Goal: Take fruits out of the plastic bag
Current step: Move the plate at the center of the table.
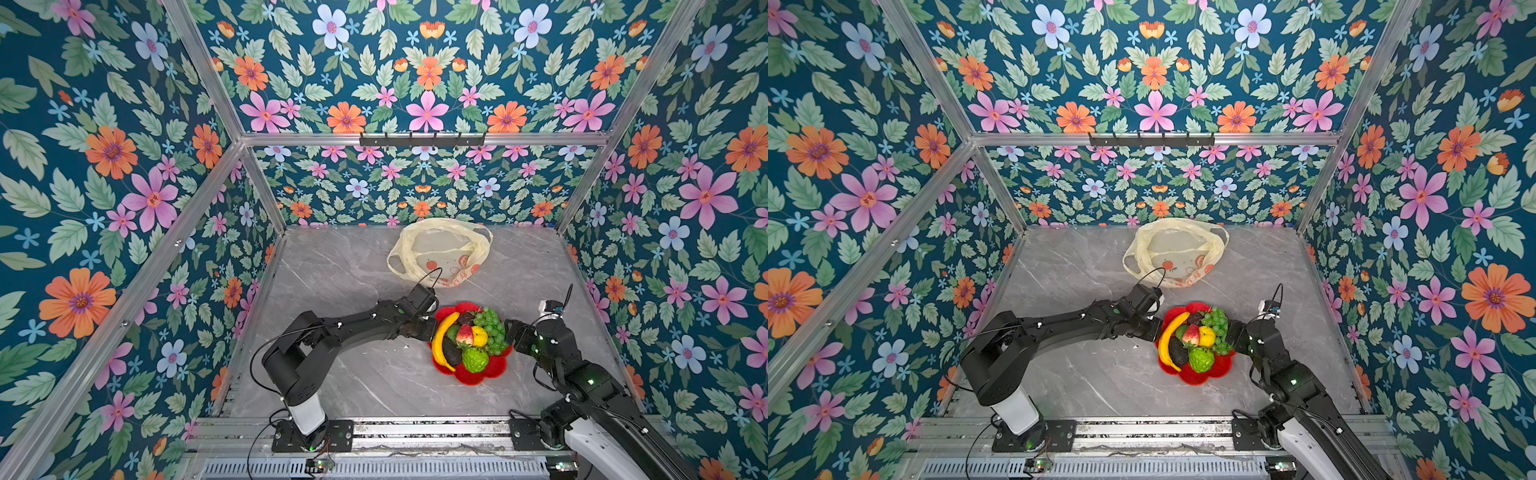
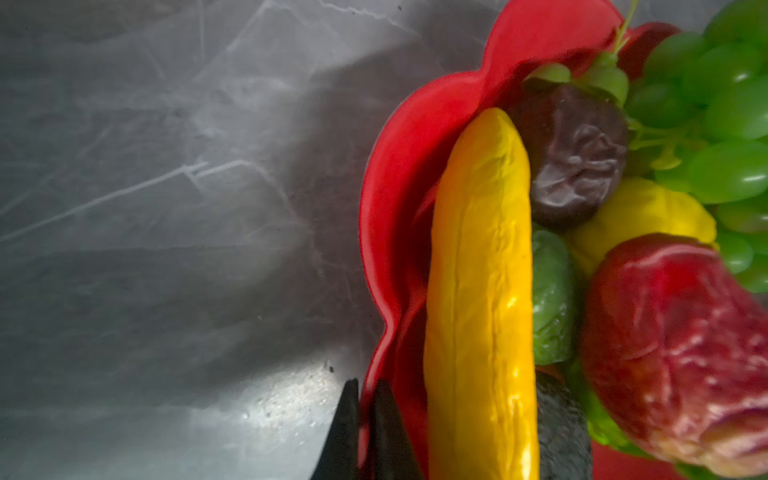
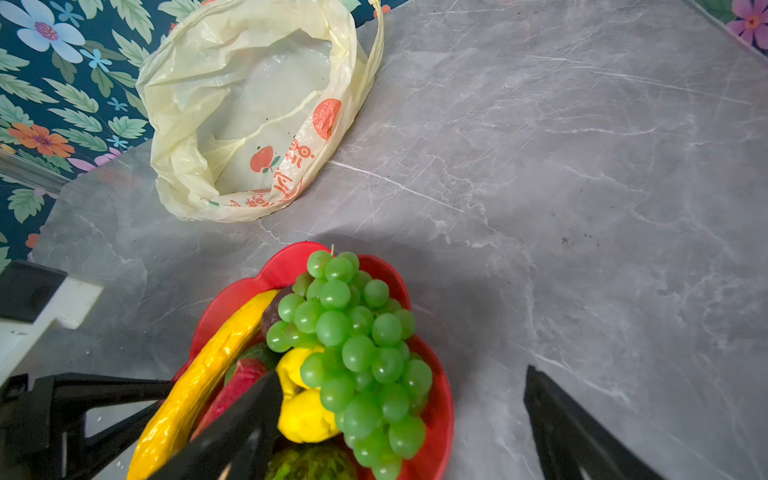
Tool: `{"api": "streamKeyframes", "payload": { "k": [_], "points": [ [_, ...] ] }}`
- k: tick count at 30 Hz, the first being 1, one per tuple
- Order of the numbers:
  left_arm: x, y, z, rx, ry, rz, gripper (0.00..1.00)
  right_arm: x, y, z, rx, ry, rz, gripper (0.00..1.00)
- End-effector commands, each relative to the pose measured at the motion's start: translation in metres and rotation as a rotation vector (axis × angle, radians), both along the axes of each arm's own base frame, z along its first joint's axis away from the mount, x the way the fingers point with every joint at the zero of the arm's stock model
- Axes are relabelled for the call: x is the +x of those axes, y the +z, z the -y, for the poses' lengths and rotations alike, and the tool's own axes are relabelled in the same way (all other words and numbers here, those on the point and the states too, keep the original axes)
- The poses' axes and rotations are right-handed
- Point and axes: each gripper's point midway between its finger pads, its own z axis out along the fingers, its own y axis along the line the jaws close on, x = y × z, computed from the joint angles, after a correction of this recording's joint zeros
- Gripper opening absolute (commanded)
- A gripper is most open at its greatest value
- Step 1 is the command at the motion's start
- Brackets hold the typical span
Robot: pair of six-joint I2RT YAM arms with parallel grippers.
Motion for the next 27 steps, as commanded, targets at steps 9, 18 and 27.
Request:
{"api": "streamKeyframes", "payload": {
  "k": [9,18,27],
  "points": [
    [0.040,-0.007,-0.072,0.075,0.143,0.042,0.01,0.001,0.000,0.002,0.000,-0.018,0.003,0.92],
    [0.058,-0.010,-0.124,0.113,0.264,0.053,0.02,0.003,-0.002,0.002,-0.003,-0.021,-0.002,0.92],
    [0.069,-0.002,-0.141,0.092,0.333,0.065,0.05,0.001,-0.009,0.003,-0.005,-0.027,-0.023,0.92]
  ]
}}
